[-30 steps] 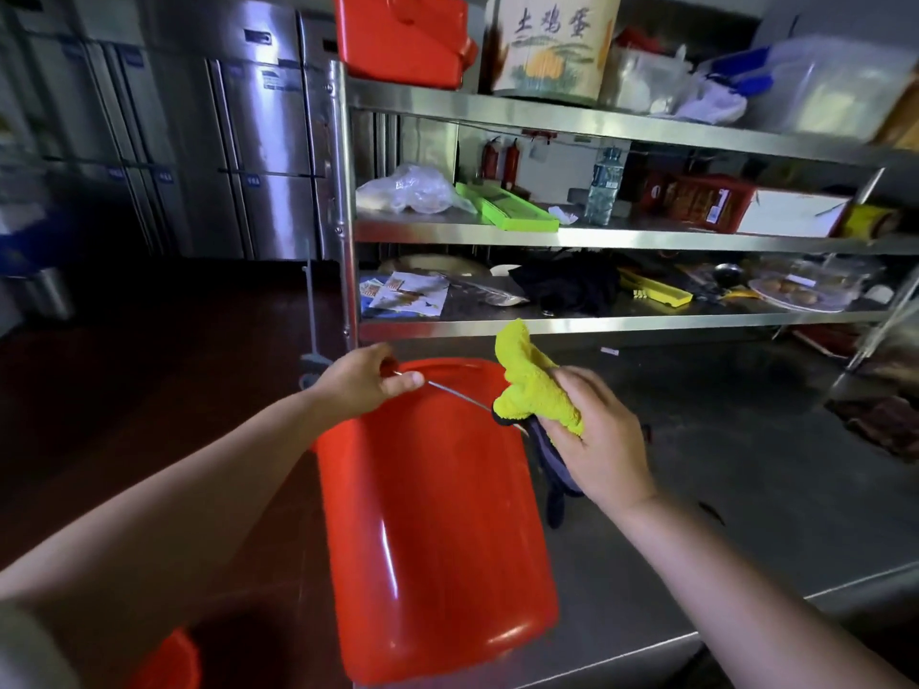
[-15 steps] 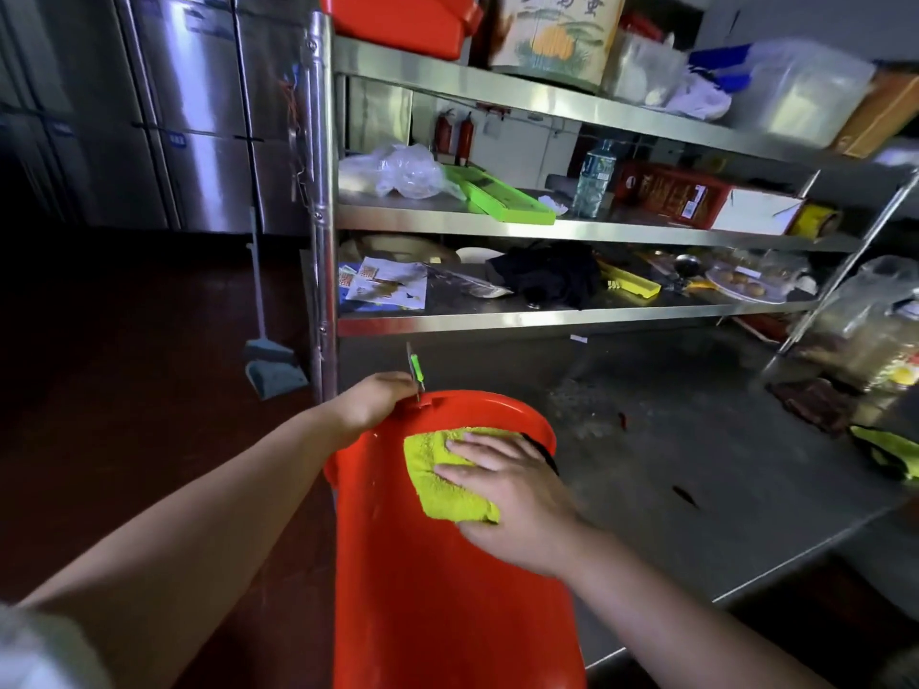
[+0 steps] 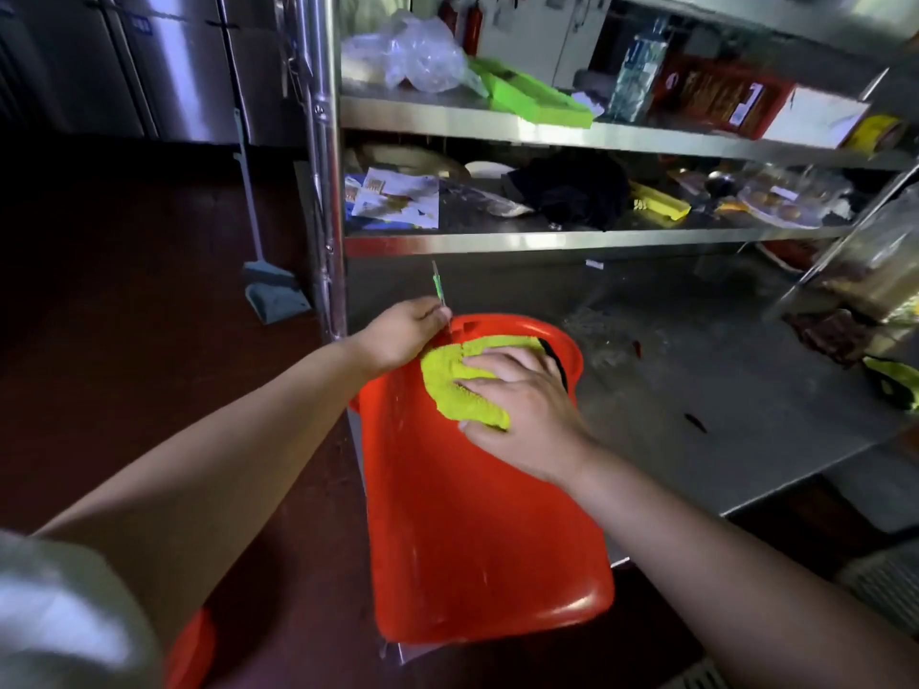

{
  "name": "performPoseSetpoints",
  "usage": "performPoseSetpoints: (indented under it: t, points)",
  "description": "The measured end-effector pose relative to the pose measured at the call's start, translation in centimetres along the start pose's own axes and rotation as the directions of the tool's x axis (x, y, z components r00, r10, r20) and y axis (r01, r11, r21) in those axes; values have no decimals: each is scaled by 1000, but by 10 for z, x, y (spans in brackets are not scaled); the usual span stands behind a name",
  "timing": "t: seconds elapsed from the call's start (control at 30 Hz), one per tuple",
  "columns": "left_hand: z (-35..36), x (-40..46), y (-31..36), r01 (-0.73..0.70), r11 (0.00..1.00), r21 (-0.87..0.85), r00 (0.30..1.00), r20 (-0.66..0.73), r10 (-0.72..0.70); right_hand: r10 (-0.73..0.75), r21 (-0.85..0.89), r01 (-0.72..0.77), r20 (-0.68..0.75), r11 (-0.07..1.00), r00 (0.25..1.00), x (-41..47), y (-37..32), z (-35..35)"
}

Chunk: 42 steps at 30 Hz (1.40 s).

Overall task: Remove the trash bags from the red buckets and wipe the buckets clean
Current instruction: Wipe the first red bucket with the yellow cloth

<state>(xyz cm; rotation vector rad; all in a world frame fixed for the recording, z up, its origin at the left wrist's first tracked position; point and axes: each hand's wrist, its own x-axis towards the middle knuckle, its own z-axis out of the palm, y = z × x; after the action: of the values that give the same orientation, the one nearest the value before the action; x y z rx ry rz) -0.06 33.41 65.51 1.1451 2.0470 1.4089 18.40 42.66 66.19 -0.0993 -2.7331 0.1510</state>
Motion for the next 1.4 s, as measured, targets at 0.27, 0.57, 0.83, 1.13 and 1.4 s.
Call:
performPoseSetpoints:
  t: [0.27,0.57,0.83,1.13,1.4]
  points:
    - [11,-6,-2,58,941,333,988,-153,-7,-132,137,135,-30,981,991,-93,-3,-4]
    - [19,-4,14,297,851,432,951,-211,-225,167,604,-205,119,770,979,-48,4,-58]
    - [26,-6,24,328,849,414,940,-237,-247,67,-96,-39,302,995,951,-6,16,-68]
    - [24,-12,22,368,854,367,922,-267,-282,157,150,-182,168,972,973,-10,25,-45]
    - [25,-13,30,371,851,370,923,-247,-295,313,23,-347,380,937,871,-4,31,-39]
